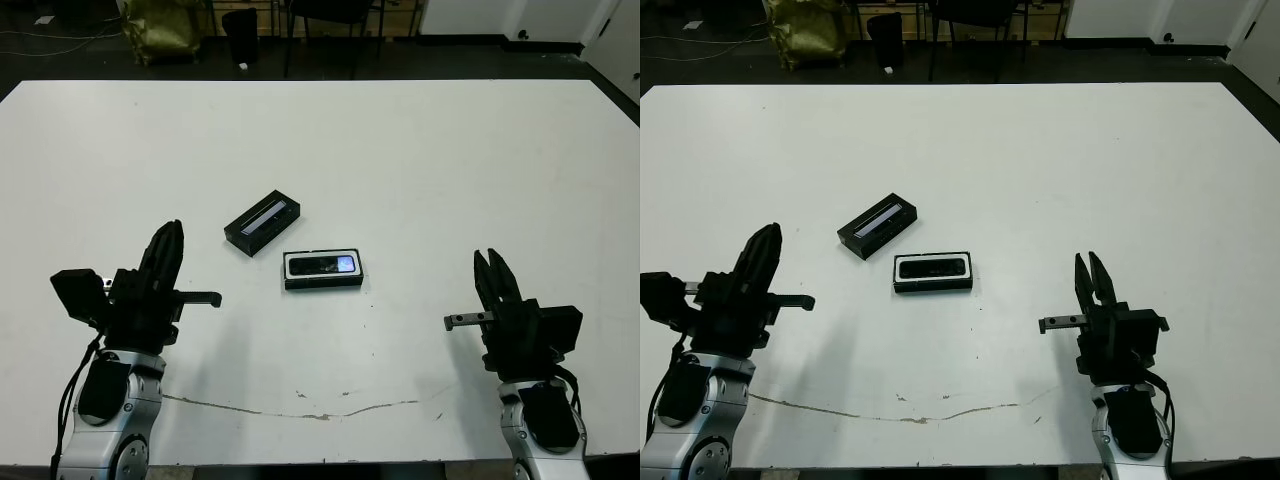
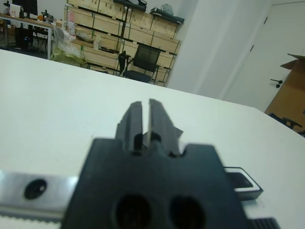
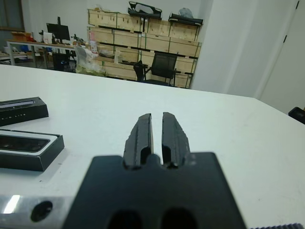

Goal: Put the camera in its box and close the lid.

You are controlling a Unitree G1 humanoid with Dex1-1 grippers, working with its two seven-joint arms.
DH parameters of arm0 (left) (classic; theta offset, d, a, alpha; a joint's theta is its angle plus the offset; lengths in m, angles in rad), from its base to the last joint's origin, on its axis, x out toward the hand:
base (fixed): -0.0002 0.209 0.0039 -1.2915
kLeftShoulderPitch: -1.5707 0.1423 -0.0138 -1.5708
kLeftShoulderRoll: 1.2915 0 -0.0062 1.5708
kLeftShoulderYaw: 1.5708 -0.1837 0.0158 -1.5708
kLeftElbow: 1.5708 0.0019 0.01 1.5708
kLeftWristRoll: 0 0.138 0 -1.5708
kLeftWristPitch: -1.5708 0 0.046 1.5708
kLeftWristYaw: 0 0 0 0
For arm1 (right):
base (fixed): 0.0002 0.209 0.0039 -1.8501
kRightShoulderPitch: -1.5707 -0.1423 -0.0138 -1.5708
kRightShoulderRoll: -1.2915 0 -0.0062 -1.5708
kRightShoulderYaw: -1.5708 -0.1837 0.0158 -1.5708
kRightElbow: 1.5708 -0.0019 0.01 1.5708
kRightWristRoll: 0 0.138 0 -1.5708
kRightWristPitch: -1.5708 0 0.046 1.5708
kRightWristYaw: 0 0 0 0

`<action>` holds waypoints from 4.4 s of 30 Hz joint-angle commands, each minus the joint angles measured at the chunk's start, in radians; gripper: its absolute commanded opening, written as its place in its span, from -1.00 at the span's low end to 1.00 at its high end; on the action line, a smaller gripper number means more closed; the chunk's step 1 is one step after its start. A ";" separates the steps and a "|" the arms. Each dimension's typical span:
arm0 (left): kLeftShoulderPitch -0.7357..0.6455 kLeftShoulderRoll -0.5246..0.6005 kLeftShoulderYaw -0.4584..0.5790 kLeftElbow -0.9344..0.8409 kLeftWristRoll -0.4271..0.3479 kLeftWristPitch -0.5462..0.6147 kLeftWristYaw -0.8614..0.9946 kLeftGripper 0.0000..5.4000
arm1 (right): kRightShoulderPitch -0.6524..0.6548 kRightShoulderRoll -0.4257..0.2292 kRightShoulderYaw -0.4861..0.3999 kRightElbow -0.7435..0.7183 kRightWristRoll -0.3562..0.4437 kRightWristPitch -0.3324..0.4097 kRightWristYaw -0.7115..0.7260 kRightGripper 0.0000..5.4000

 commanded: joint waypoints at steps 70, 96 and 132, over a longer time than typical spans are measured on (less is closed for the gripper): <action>-0.546 0.229 -0.079 0.659 0.107 0.249 -0.387 0.99 | 0.060 -0.019 0.022 -0.024 0.044 0.069 0.007 -1.00; -0.651 0.235 -0.131 0.790 0.184 0.293 -0.410 0.99 | 0.061 -0.007 0.033 -0.028 0.045 0.079 -0.004 -1.00; -0.707 0.175 -0.084 0.932 0.121 0.451 -0.430 0.95 | 0.076 -0.006 0.027 -0.045 0.064 0.102 -0.001 -1.00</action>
